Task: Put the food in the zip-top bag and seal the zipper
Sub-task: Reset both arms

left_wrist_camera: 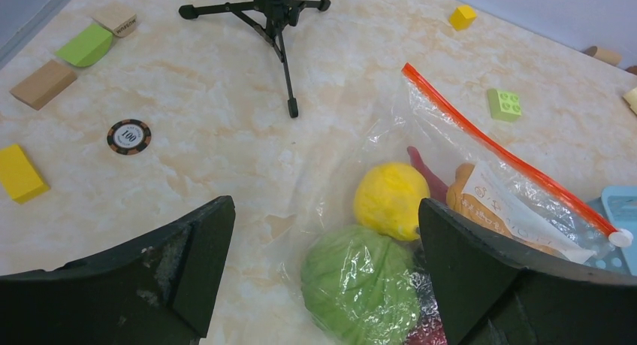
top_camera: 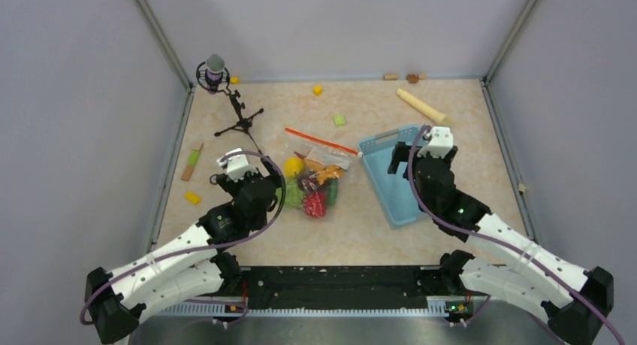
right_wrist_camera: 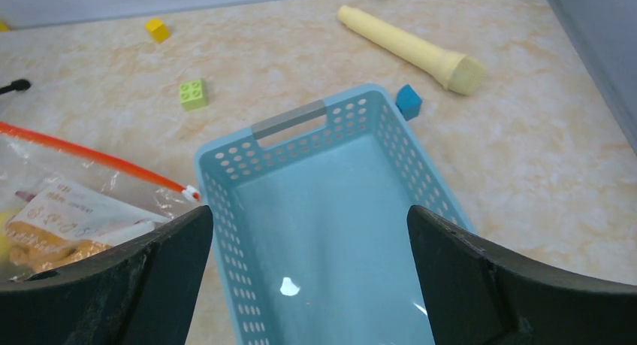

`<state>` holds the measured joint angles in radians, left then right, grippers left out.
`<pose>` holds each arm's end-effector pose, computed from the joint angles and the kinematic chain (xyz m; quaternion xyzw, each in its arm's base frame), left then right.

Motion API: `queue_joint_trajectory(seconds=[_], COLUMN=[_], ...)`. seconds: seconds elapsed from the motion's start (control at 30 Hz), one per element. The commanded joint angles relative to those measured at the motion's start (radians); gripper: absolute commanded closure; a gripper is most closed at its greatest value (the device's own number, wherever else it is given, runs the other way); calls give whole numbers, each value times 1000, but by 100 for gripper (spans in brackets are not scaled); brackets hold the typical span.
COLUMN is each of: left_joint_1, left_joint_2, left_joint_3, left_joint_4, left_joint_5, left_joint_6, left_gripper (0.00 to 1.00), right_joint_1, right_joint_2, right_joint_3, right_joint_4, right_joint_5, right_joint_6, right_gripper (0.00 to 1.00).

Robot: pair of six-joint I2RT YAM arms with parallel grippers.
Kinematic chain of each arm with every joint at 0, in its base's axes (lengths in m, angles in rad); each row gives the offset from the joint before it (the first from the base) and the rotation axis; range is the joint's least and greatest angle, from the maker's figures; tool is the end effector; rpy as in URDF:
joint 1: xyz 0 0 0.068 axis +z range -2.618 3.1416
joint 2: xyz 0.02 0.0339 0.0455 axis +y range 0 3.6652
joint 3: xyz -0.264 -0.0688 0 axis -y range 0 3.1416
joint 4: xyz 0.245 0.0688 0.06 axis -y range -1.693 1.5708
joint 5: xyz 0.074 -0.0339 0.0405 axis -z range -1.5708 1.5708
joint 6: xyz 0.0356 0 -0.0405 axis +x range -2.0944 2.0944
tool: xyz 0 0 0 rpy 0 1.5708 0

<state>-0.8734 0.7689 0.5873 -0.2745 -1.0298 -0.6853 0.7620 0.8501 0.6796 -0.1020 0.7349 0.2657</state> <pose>0.1293 -0.1069 0.2712 -0.1900 0.7598 -0.0263 0.6212 0.1569 0.1167 0.3024 0.0279 0.7740 0.0281 0.6320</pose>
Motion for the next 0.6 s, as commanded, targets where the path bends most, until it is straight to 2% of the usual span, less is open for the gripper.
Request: queue_joint_trajectory(seconds=[0.0, 0.57], left_joint_1=[4, 4], left_joint_2=[29, 18], left_joint_3=[64, 57], left_joint_4=[-62, -86], left_joint_5=[10, -2], left_joint_6=[-46, -42], left_gripper=[3, 3], right_joint_1=[-12, -12], right_joint_2=[-76, -66], right_joint_3=[-33, -73], right_joint_4=[-91, -55], right_joint_5=[148, 214], right_joint_6=[119, 71], right_gripper=[1, 1])
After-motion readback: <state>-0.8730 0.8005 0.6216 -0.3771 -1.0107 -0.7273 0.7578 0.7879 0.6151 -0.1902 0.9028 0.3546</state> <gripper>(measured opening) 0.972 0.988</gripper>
